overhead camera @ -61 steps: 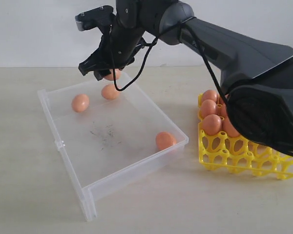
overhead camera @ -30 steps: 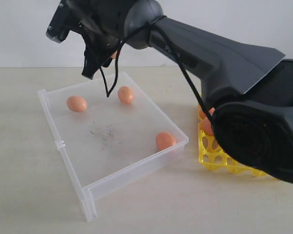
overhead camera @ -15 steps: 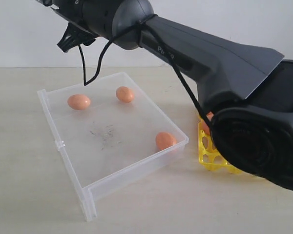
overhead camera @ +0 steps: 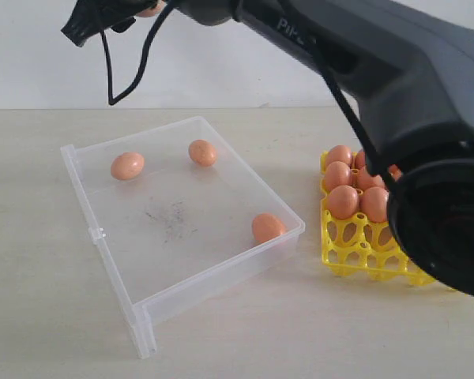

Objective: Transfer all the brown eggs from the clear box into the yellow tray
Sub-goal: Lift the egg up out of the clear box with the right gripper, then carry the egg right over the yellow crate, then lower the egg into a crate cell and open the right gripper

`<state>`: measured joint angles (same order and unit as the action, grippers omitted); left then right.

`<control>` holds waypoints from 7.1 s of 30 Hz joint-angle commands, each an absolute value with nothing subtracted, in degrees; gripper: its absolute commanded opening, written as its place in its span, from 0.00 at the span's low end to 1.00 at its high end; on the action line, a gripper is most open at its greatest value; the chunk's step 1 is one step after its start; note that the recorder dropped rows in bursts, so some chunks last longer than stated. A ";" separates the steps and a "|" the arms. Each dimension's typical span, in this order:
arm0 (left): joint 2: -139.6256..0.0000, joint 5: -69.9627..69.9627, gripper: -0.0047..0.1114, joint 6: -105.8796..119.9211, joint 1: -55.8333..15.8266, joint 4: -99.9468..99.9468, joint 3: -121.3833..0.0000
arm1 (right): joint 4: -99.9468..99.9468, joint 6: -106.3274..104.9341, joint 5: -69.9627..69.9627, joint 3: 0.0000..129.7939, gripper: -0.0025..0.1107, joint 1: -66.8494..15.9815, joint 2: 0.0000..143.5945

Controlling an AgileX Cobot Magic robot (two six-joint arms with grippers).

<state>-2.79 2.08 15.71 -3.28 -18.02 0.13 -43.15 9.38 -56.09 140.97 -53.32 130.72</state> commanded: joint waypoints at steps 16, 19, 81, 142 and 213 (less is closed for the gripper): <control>-3.02 2.98 0.07 15.97 -3.44 -18.28 0.00 | -45.65 1.15 -69.64 141.14 0.02 -55.13 103.52; -3.02 2.98 0.07 15.97 -3.44 -18.28 0.00 | -47.17 1.15 -69.96 141.14 0.02 -54.87 98.07; -3.02 2.98 0.07 15.97 -3.44 -18.28 0.00 | -6.62 9.64 10.01 49.63 0.02 -1.86 85.82; -3.02 2.98 0.07 15.97 -3.44 -18.28 0.00 | -65.60 30.26 59.36 33.71 0.02 1.77 111.51; -3.02 2.98 0.07 15.97 -3.44 -18.28 0.00 | -81.70 45.16 66.89 39.30 0.02 -6.85 96.52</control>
<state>-2.79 2.08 15.71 -3.28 -18.02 0.13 -81.86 53.32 59.77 39.42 -5.58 97.00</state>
